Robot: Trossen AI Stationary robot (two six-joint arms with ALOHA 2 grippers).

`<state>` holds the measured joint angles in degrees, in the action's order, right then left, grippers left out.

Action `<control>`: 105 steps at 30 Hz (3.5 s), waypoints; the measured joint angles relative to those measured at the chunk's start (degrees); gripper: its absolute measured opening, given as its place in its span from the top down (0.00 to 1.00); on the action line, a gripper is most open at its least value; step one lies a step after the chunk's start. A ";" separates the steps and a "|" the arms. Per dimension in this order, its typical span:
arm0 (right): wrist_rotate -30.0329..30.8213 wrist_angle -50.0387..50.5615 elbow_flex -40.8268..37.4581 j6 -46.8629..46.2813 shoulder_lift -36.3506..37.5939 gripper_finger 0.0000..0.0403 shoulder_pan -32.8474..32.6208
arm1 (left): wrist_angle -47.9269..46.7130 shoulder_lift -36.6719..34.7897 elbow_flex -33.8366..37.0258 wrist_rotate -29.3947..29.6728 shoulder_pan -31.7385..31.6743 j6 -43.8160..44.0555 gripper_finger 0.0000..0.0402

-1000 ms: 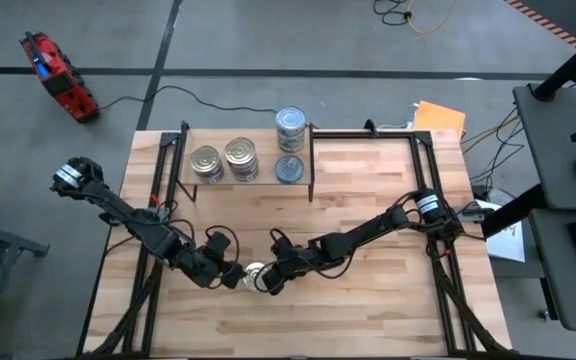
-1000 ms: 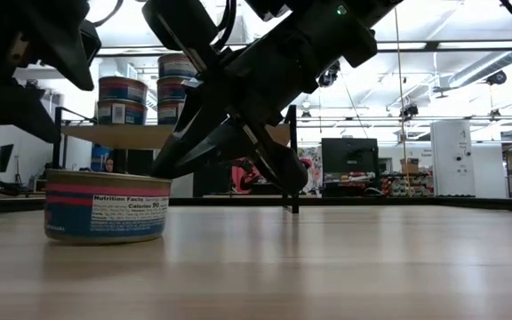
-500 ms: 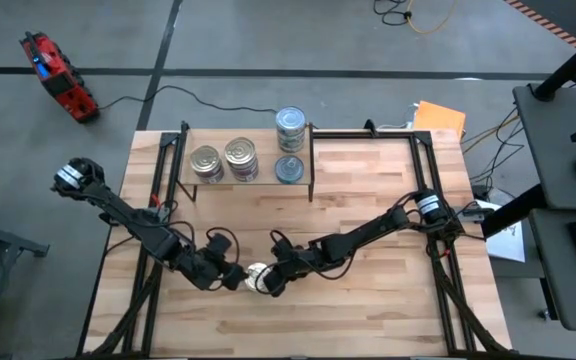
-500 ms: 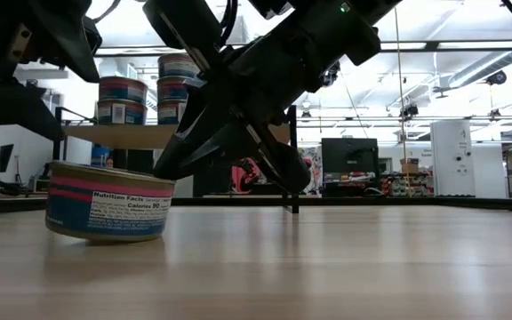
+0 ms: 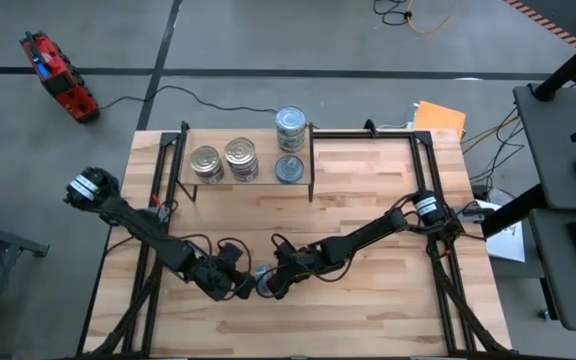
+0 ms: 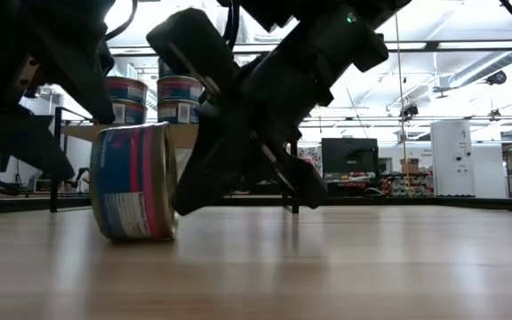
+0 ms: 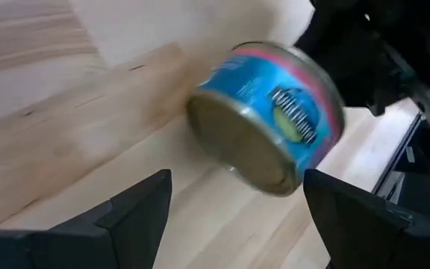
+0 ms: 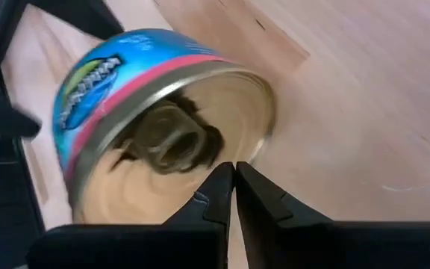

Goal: Stack canned seafood by type on shelf
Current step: Stack the blue and pink tuna can on top of the blue and pink tuna can on the shelf

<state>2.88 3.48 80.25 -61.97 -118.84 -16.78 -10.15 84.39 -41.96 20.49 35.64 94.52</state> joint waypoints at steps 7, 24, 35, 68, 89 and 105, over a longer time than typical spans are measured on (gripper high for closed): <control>0.13 -1.22 0.00 0.04 0.03 0.97 -0.24 | -1.46 1.24 -4.19 0.98 0.00 -5.16 0.28; -0.29 -3.95 0.76 -2.10 0.21 0.97 -1.38 | -5.61 1.28 -7.14 1.40 0.22 -4.85 0.28; -1.42 -5.36 0.76 -4.94 0.21 0.97 -2.25 | -3.62 1.28 -7.14 0.78 0.46 -6.15 0.28; 4.85 -5.16 0.35 10.59 1.49 0.97 -2.34 | -9.67 2.40 -7.11 -1.08 0.88 -18.81 0.17; 3.07 11.39 -0.81 18.89 9.45 0.97 -2.09 | -2.80 6.91 -7.10 1.33 1.81 -5.29 0.17; -2.93 1.24 -1.36 24.68 5.48 0.98 -1.70 | -1.81 13.26 -9.80 -0.08 1.60 -2.03 0.18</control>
<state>-0.05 4.71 78.89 -37.30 -113.36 -18.48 -11.96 97.65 -51.76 20.41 37.23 92.49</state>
